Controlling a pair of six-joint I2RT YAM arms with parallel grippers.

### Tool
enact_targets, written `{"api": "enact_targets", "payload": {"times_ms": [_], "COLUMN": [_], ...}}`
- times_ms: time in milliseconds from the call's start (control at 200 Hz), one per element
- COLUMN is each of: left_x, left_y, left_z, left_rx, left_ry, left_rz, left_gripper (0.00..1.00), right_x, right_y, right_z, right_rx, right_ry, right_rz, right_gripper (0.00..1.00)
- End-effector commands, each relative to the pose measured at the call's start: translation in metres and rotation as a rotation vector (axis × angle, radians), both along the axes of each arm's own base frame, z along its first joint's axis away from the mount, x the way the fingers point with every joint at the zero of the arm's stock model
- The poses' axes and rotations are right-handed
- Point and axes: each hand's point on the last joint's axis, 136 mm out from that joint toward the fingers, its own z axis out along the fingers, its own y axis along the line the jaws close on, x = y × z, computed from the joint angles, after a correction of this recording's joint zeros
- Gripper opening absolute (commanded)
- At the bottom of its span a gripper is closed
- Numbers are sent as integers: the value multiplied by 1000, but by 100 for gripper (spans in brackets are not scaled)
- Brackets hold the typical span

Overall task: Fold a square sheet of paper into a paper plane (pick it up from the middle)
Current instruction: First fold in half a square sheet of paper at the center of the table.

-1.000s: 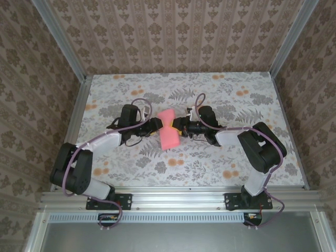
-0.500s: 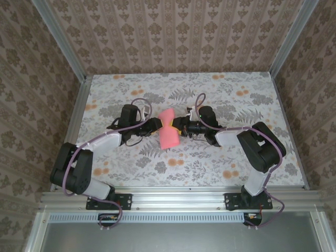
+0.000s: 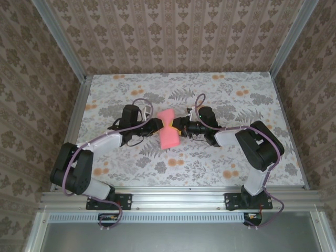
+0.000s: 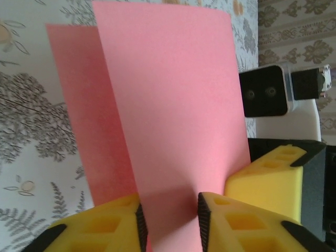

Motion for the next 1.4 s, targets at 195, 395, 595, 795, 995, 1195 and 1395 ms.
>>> {"api": "enact_targets", "payload": {"times_ms": [195, 395, 595, 795, 995, 1195, 1395], "left_x": [-7, -6, -6, -7, -9, -12, -17], "left_y": [-7, -9, -11, -13, -16, -21, -38], "left_z": [-14, -31, -43, -59, -75, -83, -77], "left_rx": [17, 51, 81, 155, 212, 241, 252], "left_ry": [4, 16, 25, 21, 24, 28, 3], "left_rz": [-30, -29, -46, -82, -125, -173, -222], "left_gripper": [20, 20, 5, 0, 0, 0, 0], "right_x": [-4, -5, -5, -9, -20, -24, -27], "right_y": [-8, -17, -24, -32, -68, -95, -103], "right_z": [-23, -42, -52, -65, -82, -75, -67], "right_rx": [-23, -61, -88, -172, -464, -660, -726], "right_ry": [30, 48, 59, 67, 60, 13, -19], "right_rz": [-5, -28, -42, -45, -68, -78, -72], "right_gripper": [34, 35, 35, 42, 58, 61, 62]}}
